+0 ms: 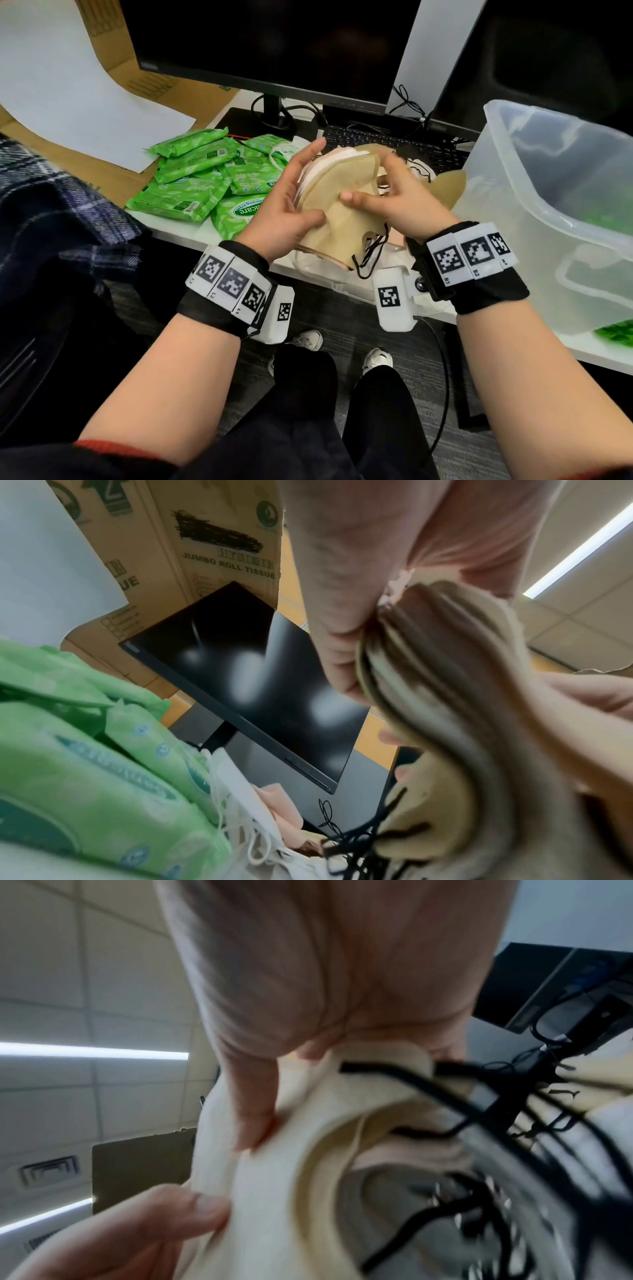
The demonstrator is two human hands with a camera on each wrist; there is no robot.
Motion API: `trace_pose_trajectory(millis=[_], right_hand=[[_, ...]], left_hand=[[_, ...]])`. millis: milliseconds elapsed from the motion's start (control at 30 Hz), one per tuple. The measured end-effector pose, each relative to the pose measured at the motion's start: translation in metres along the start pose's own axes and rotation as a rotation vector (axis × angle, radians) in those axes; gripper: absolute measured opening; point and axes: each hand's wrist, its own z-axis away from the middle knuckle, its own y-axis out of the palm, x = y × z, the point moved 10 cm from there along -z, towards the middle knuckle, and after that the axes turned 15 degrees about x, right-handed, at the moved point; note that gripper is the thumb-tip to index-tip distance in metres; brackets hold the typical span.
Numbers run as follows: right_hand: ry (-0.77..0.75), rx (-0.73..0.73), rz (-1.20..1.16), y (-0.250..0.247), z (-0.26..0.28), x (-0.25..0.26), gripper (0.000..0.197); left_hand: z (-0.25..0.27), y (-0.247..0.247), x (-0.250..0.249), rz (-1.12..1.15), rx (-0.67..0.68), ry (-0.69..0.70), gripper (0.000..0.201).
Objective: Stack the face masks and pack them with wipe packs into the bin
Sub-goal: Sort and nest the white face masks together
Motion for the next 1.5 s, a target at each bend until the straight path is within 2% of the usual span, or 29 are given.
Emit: trace_pose_trajectory(millis=[67, 100, 133, 233, 300, 367, 467, 600, 733, 867, 1000, 1067, 1133, 1233, 1300, 1400, 1433, 1500], right_hand=[[-0.029, 0.147, -0.103, 0.016, -0.001, -0.002, 0.062], [-0.050, 0.172, -0.156, 0.020, 0.000, -0.002, 0.055], [-0.073, 0.150, -0.200, 0.018, 0.000, -0.001, 0.053], [-0.156, -0.058, -0.295, 0.001, 0.001, 0.003, 0.062], [-0.188, -0.148, -0.289, -0.002, 0.004, 0.006, 0.072], [-0.185, -0.153, -0.238, 0.003, 0.003, 0.006, 0.079], [-0.140, -0.114, -0.190, 0.010, 0.001, 0.002, 0.085], [-0.072, -0.037, -0.242, 0.011, 0.002, -0.014, 0.085], [-0.036, -0.103, -0.195, -0.004, 0.010, -0.016, 0.084], [-0.073, -0.218, -0.363, -0.024, 0.024, -0.015, 0.072], [-0.139, -0.366, -0.448, -0.038, 0.032, -0.014, 0.061], [-0.138, -0.364, -0.459, -0.039, 0.032, -0.015, 0.056], [-0.133, -0.300, -0.424, -0.034, 0.030, -0.012, 0.052], [-0.117, -0.181, -0.361, -0.020, 0.025, -0.008, 0.049], [-0.115, -0.213, -0.356, -0.023, 0.028, -0.010, 0.053], [-0.110, -0.356, -0.382, -0.034, 0.035, -0.017, 0.052], [-0.114, -0.358, -0.367, -0.031, 0.035, -0.016, 0.051], [-0.119, -0.252, -0.297, -0.016, 0.030, -0.007, 0.050]], left_hand=[[-0.002, -0.001, -0.002, -0.002, 0.020, 0.003, 0.087], [-0.003, -0.004, -0.002, -0.013, -0.011, -0.002, 0.087], [-0.003, -0.010, -0.002, -0.008, -0.080, 0.001, 0.086], [0.005, -0.035, 0.005, 0.094, -0.434, -0.010, 0.070], [0.004, -0.032, 0.017, 0.227, -0.515, -0.050, 0.062], [-0.001, -0.022, 0.022, 0.322, -0.506, -0.078, 0.072], [-0.006, -0.014, 0.016, 0.238, -0.468, -0.136, 0.091], [-0.007, -0.013, 0.014, 0.158, -0.461, -0.097, 0.075], [-0.002, -0.020, 0.011, 0.223, -0.472, -0.003, 0.089], [-0.001, -0.022, -0.003, 0.098, -0.362, 0.095, 0.096], [-0.007, -0.009, -0.011, -0.046, -0.164, 0.100, 0.079], [-0.009, -0.006, -0.009, -0.100, -0.113, 0.035, 0.065], [-0.009, -0.005, -0.008, -0.117, -0.092, -0.018, 0.051], [-0.007, -0.013, -0.005, -0.050, -0.175, -0.022, 0.025], [-0.001, -0.026, -0.004, -0.039, -0.303, 0.008, 0.012], [0.001, -0.034, 0.002, 0.014, -0.386, 0.036, 0.022], [0.001, -0.035, 0.003, 0.024, -0.392, 0.039, 0.023], [0.001, -0.036, 0.003, 0.012, -0.389, 0.038, 0.023]])
